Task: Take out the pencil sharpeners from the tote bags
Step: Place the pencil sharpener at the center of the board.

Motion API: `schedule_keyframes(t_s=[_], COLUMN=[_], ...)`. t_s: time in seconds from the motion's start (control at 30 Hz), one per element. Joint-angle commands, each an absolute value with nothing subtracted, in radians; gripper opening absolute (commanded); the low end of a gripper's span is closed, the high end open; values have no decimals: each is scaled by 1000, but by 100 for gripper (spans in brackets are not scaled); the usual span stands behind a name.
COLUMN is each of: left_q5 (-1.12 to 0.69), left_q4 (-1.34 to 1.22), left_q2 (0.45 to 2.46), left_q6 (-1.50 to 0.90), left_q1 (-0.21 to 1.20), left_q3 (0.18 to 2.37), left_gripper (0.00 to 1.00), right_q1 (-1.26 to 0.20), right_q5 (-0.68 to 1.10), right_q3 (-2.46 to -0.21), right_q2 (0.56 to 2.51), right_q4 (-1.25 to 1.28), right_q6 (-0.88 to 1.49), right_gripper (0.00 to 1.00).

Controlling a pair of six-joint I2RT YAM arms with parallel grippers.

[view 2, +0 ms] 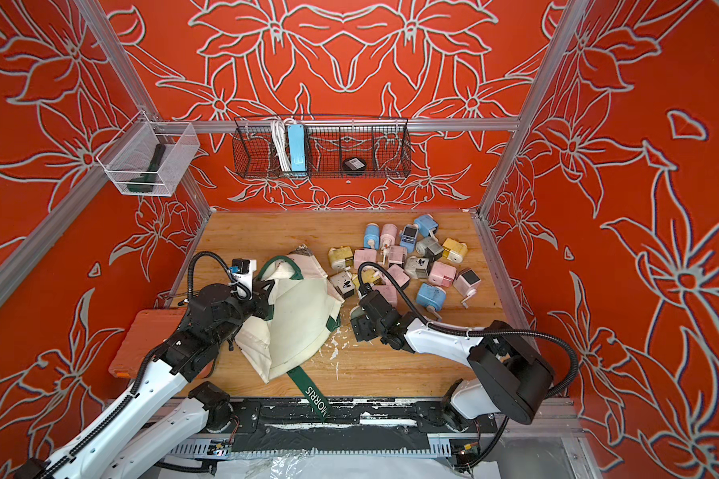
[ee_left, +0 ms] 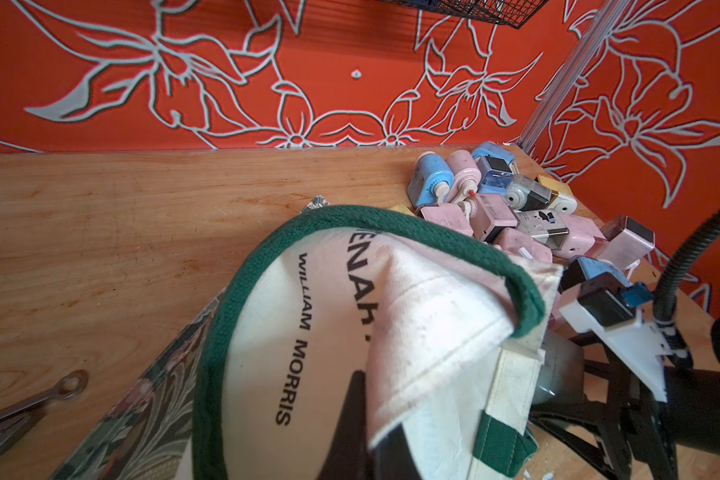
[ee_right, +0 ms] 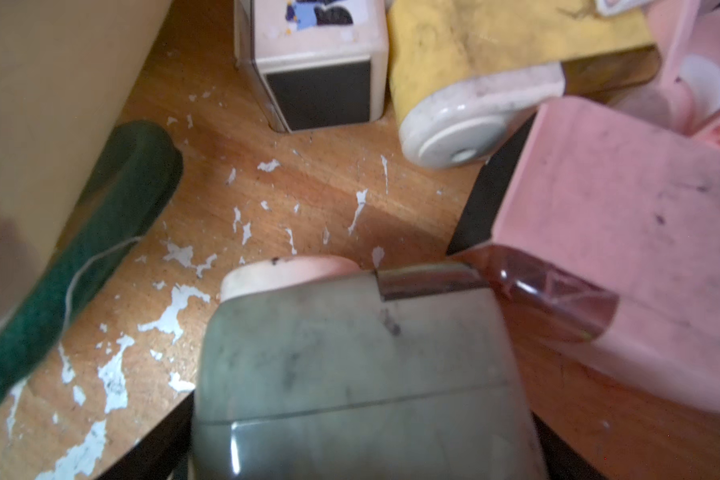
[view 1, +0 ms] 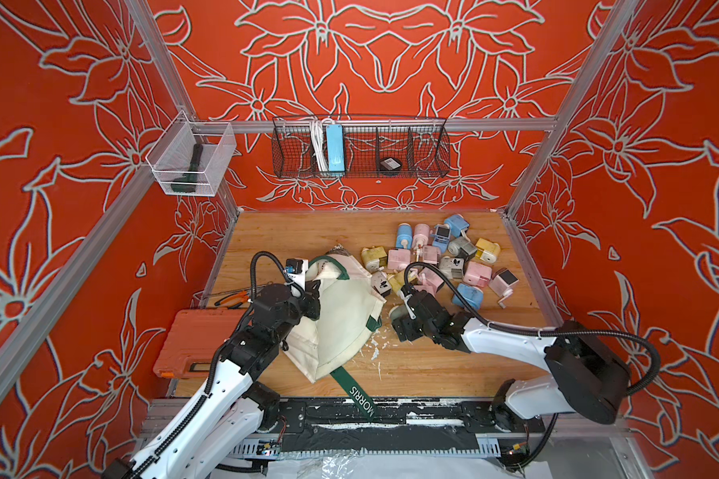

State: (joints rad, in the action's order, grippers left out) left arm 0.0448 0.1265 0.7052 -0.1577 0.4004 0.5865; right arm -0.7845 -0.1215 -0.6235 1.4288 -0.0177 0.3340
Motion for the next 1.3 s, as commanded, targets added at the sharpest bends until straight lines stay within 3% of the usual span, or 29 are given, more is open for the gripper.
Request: schedule_keyframes(t_s=[0.0, 0.1, 0.3, 0.47, 0.7, 1.27], left_q5=[75, 73, 71, 74, 70, 109], left_q4=[183, 182, 181, 184, 180, 184], left_q2=[705, 705, 712, 716, 716, 794], left_q6=[-172, -172, -173, -173, -173, -264], left_q1=[402, 402, 402, 402, 402, 384], left_q3=[580, 581, 580, 581, 578, 682], left_gripper=[0, 0, 0, 0, 0, 0], right_q1=[-778, -778, -779, -778, -780, -779], right_q5=[-154, -153, -114, -82, -74, -101], right_q3=[-649, -643, -645, -645, -639, -489], right_q2=[1465, 1480, 1456, 1411, 1291, 759], right_q4=[6, 18, 14, -7, -42, -122], right_q6=[337, 335, 341, 318, 287, 264], right_gripper=[59, 65, 90, 98, 98, 97])
